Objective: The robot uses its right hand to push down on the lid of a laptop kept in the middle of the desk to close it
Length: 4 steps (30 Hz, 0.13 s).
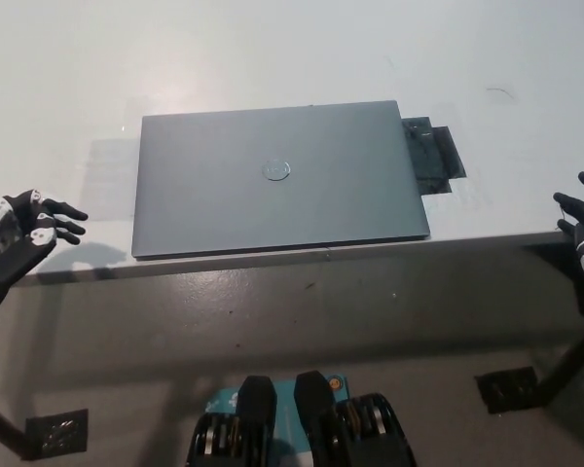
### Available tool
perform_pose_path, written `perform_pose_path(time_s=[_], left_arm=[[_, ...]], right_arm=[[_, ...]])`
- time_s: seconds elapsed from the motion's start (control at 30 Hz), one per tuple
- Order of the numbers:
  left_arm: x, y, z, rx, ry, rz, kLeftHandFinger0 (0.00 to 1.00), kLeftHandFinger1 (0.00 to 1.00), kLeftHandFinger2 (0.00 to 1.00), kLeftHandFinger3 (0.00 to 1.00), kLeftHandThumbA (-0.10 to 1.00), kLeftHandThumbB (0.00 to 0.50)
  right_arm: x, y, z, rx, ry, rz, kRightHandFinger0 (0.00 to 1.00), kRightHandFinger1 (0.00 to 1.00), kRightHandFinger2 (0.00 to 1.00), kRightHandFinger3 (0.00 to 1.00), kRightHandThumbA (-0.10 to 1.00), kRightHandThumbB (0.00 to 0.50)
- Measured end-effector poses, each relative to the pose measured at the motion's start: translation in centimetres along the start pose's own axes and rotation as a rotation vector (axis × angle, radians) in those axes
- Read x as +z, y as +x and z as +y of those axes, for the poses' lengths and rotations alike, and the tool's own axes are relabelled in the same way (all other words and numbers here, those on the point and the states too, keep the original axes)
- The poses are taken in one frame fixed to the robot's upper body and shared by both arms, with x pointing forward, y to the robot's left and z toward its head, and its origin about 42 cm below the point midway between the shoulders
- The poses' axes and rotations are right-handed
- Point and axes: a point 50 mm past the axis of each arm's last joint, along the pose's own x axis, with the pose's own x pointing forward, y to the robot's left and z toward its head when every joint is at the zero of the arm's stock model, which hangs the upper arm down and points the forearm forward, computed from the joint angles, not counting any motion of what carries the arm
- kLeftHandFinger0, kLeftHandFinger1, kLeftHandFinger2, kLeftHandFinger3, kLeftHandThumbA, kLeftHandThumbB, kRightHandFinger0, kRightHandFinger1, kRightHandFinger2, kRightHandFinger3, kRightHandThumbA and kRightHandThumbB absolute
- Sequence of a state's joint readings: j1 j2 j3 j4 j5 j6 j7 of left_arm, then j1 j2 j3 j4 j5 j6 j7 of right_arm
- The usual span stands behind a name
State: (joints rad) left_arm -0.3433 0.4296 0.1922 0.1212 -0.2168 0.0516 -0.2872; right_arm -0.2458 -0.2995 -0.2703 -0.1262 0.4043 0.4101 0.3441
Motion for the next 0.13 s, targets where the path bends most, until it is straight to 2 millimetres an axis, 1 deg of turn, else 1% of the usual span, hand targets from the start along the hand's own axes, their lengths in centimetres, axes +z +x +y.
perform_pose_path(time_s=[0.07, 0.13], left_arm=[[-0.23, -0.25, -0.01, 0.000, 0.000, 0.007, 0.52, 0.49, 0.52, 0.50, -0.10, 0.109], [-0.41, -0.44, -0.03, 0.001, -0.001, 0.012, 0.52, 0.49, 0.52, 0.49, -0.10, 0.099]], right_arm=[[0.00, 0.00, -0.01, -0.001, 0.000, 0.000, 1.00, 1.00, 0.89, 1.00, 0.15, 0.163], [0.03, 0.00, -0.04, -0.002, -0.001, 0.000, 1.00, 1.00, 0.91, 1.00, 0.15, 0.165]])
